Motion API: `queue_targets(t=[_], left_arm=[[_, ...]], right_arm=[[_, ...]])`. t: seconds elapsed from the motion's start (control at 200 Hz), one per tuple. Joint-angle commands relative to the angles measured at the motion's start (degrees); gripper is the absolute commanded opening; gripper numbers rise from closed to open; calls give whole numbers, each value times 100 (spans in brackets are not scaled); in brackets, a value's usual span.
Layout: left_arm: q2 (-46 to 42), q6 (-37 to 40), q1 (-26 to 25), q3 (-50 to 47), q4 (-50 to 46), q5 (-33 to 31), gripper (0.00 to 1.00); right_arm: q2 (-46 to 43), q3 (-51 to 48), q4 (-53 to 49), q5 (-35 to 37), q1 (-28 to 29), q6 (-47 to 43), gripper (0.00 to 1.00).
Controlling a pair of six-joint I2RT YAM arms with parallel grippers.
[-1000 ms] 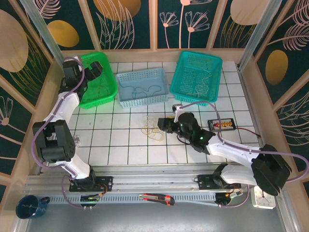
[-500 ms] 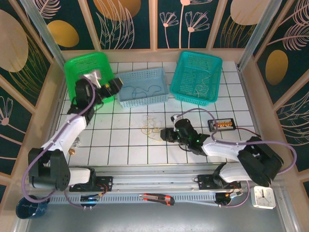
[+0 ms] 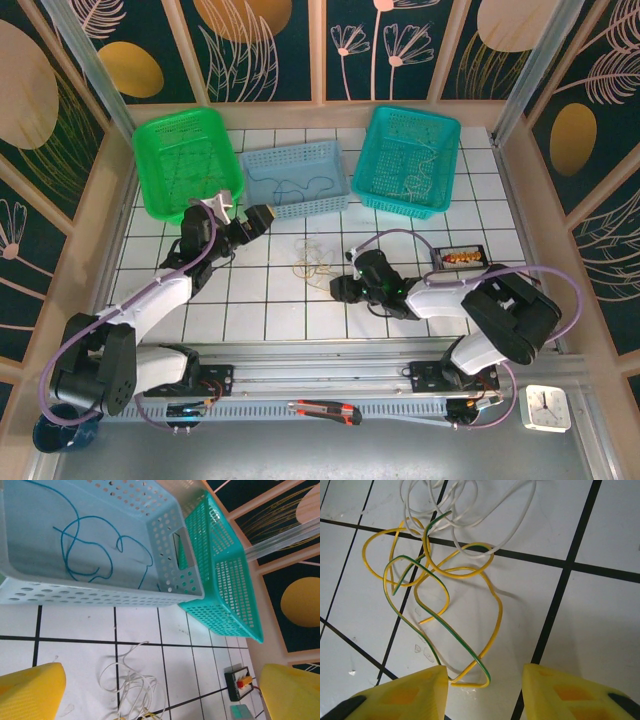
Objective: Untangle the cables
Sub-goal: Untie the cable from multiple cables.
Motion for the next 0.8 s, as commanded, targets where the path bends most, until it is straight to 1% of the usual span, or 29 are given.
queue_targets(t=[0.0, 0.06, 0.24, 0.335, 0.535, 0.676, 0.796], left_arm=[[-54, -145, -43, -15, 352, 153, 99], [-30, -132, -55, 9, 343, 170, 99], [-4, -111, -49, 21, 320, 190, 99], [-4, -93, -64, 20, 315, 204, 99], [31, -45, -143, 79, 299, 295, 99], [97, -38, -377, 143, 335, 329, 99], [175, -121, -605, 111, 513, 337, 99]], right_arm=[[193, 252, 222, -40, -24, -148, 42], [251, 325, 230, -42, -32, -168, 38], [200, 478, 115, -100, -38, -230, 11], [19, 522, -38, -111, -42, -267, 0], [-645, 587, -376, -43, -44, -292, 0], [-1084, 647, -438, -49, -68, -290, 0], [-1279, 724, -460, -71, -113, -280, 0]])
